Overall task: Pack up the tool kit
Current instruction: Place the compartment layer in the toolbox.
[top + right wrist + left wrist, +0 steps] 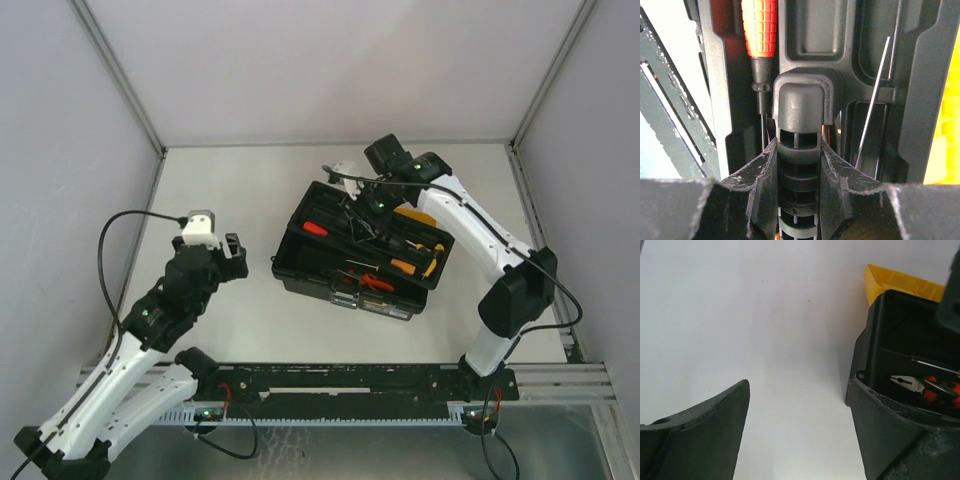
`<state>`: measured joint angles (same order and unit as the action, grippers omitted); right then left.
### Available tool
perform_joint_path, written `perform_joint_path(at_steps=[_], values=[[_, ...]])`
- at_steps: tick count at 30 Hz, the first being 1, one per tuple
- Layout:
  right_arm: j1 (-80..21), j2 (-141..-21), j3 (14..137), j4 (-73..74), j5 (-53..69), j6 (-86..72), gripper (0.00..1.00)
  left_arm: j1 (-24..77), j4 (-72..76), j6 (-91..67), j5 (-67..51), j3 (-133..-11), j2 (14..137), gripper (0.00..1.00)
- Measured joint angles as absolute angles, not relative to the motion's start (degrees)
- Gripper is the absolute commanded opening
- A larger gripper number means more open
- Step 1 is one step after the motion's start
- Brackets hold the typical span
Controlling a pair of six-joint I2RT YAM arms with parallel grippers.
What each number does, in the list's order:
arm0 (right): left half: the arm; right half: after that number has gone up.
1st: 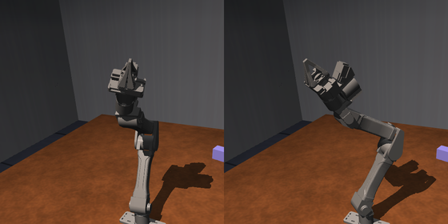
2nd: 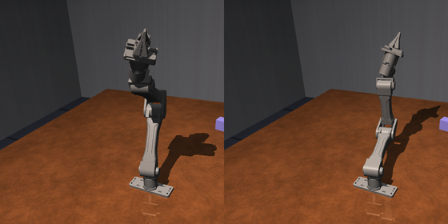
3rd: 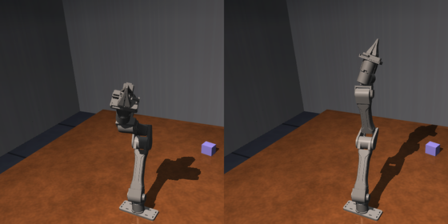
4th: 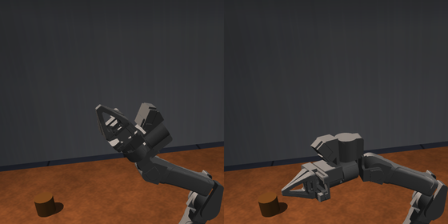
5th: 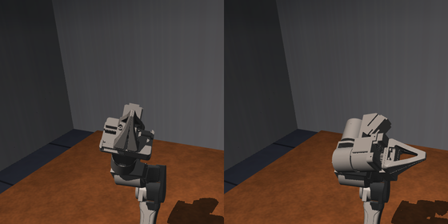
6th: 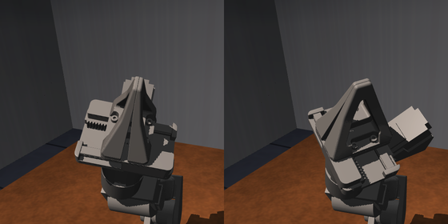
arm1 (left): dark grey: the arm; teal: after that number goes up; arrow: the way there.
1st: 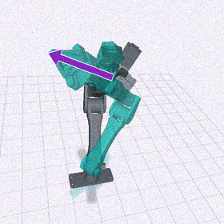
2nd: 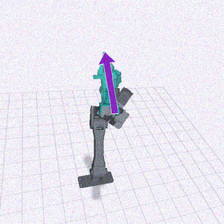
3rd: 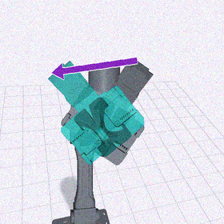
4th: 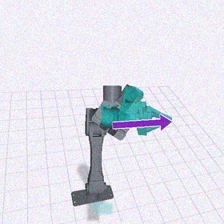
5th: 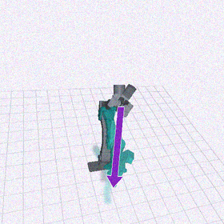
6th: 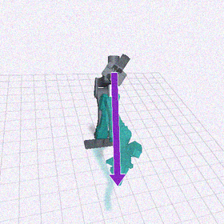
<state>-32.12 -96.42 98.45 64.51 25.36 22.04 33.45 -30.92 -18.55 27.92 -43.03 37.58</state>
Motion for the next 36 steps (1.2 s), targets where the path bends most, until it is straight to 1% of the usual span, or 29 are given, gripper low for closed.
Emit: perform_joint_path(at_steps=[5, 8, 14, 21, 30, 36], values=[[-33.8, -99.9, 99.5, 65.2, 27.0, 24.1, 0.0, 33.5, -33.2, -20.5, 28.0, -42.7, 33.5, 0.92], [-34.6, -100.7, 99.5, 65.2, 28.1, 25.0, 0.0, 33.5, -34.1, -21.0, 28.3, -42.7, 32.9, 0.94], [-36.5, -102.1, 99.4, 65.1, 29.3, 26.3, 0.0, 33.5, -35.0, -21.5, 28.4, -42.7, 33.0, 0.94], [-37.9, -103.0, 95.4, 62.1, 30.3, 27.2, 0.0, 33.5, -35.4, -21.5, 28.4, -42.7, 33.0, 0.94], [-38.1, -104.3, 91.2, 58.0, 30.5, 27.0, 0.0, 33.5, -35.7, -21.5, 28.4, -42.7, 34.1, 0.94], [-37.1, -103.2, 88.3, 54.9, 33.0, 26.2, 0.0, 33.5, -36.2, -21.5, 28.4, -42.7, 34.7, 0.94]])
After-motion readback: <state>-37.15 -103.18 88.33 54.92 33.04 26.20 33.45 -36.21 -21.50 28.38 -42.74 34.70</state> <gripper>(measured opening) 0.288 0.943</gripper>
